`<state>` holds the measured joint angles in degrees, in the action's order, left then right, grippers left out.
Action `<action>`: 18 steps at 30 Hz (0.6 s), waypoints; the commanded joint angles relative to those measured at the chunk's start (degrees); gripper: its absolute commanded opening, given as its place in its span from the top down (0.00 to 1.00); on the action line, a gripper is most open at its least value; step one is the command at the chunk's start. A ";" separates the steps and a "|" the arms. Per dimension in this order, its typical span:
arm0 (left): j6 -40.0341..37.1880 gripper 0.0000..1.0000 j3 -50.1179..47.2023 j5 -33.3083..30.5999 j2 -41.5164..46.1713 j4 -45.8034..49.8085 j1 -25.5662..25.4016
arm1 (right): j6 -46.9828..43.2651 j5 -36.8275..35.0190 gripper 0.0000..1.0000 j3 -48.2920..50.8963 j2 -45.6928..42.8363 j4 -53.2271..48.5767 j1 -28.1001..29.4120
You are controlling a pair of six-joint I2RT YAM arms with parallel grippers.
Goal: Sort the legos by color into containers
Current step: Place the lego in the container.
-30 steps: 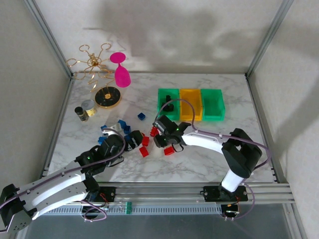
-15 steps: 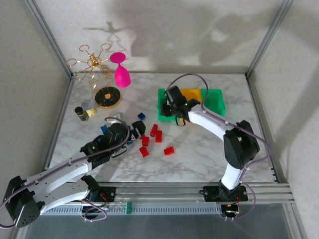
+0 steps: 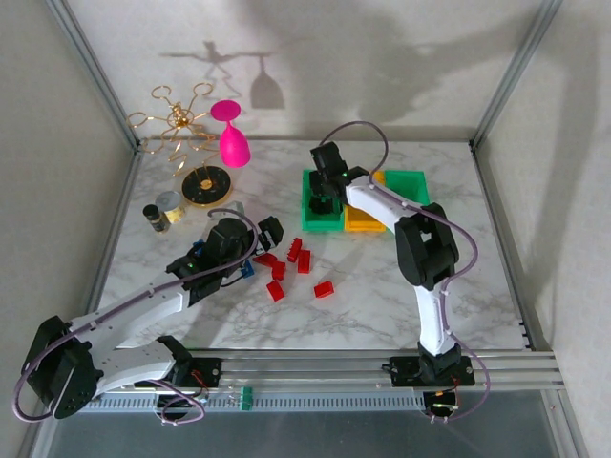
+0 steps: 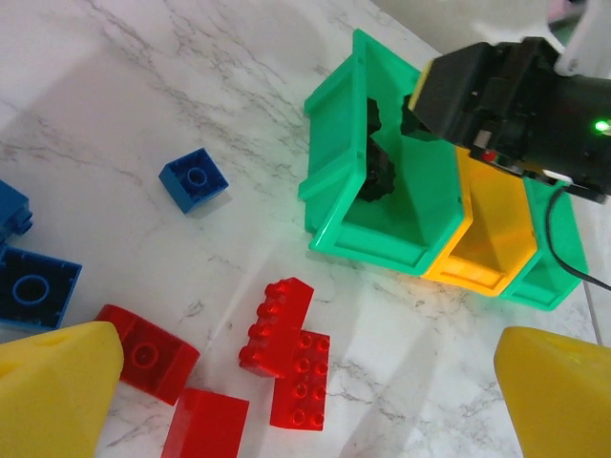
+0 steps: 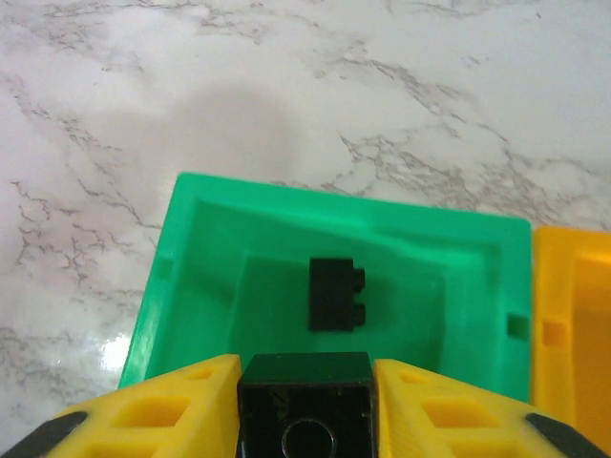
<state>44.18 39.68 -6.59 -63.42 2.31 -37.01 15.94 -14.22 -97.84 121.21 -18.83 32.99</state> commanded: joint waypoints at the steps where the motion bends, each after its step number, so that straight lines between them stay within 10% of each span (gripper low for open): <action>1: -1.48 0.00 1.85 0.98 -0.57 -1.34 0.71 | -1.42 -1.95 0.56 -3.56 2.32 0.41 -0.03; 18: -0.01 0.00 0.27 3.08 3.56 -0.52 0.02 | 1.29 4.27 0.44 10.16 -14.73 1.87 -0.02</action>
<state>43.70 40.03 -4.43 -61.89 1.96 -36.93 15.88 -11.94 -90.67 111.79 -18.33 32.99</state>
